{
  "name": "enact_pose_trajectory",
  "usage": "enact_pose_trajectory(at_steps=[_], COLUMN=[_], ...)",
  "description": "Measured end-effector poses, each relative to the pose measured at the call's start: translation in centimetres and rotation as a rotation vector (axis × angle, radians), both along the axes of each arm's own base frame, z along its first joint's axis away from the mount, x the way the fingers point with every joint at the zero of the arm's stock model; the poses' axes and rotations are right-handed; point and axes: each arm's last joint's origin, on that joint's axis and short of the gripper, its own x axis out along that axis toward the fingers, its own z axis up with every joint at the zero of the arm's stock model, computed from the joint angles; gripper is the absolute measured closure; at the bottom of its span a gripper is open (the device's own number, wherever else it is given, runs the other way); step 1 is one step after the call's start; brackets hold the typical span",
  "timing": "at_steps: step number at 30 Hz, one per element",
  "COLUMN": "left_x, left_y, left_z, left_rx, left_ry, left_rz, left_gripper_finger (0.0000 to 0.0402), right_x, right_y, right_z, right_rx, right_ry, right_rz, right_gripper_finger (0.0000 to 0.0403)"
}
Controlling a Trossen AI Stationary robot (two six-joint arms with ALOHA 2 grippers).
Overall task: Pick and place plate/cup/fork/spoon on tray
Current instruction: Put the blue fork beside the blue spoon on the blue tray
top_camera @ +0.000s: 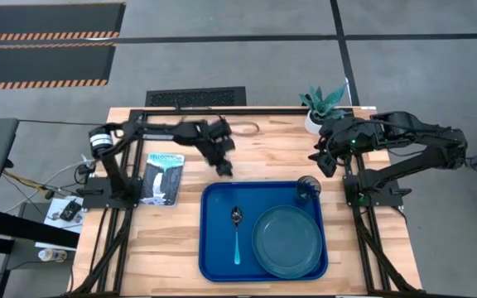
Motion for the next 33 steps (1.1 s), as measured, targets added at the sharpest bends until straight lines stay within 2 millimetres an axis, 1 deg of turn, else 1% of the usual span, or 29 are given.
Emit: enact_pose_trajectory(at_steps=[4,8,10,11,13,17,23,26,28,33], left_x=[-2.3,-4.8,-5.9,-6.5,-7.6,-9.1,-10.6,-11.3,-11.5,-10.7], left_y=[3.3,6.3,7.8,8.6,10.2,13.2,16.8,18.1,18.7,19.9], left_z=[2.3,4.4,4.8,4.8,4.4,2.4,-0.1,-0.9,-1.7,-3.3], left_rx=[0.203,0.49,0.559,0.558,0.524,0.514,0.528,0.519,0.518,0.515], left_ry=[0.015,0.064,0.087,0.088,0.102,0.158,0.12,0.115,0.126,0.123], left_rz=[0.159,0.337,0.382,0.4,0.425,0.453,0.438,0.452,0.426,0.347], left_gripper_finger=[0.022,0.022,0.022,0.022,0.022,0.0216,0.0211,0.0211,0.0211,0.0211], right_x=[0.0,0.1,0.2,0.2,0.2,0.4,0.5,0.4,0.4,0.4], right_y=[-0.2,-0.2,-0.2,-0.2,-0.2,-0.3,-0.8,-1.1,-1.3,-1.9], right_z=[0.0,0.2,0.2,0.2,0.2,0.4,0.5,0.5,0.5,0.5], right_rx=[-0.018,-0.024,-0.021,-0.02,-0.028,-0.035,-0.036,-0.03,-0.026,-0.025], right_ry=[-0.003,-0.023,-0.03,-0.032,-0.038,-0.061,-0.072,-0.074,-0.075,-0.075], right_rz=[-0.021,-0.027,-0.031,-0.033,-0.042,-0.054,-0.083,-0.109,-0.13,-0.167], right_gripper_finger=[0.0171,0.0171,0.0171,0.0171,0.0171,0.0171,0.0171,0.0171,0.0171,0.0171])
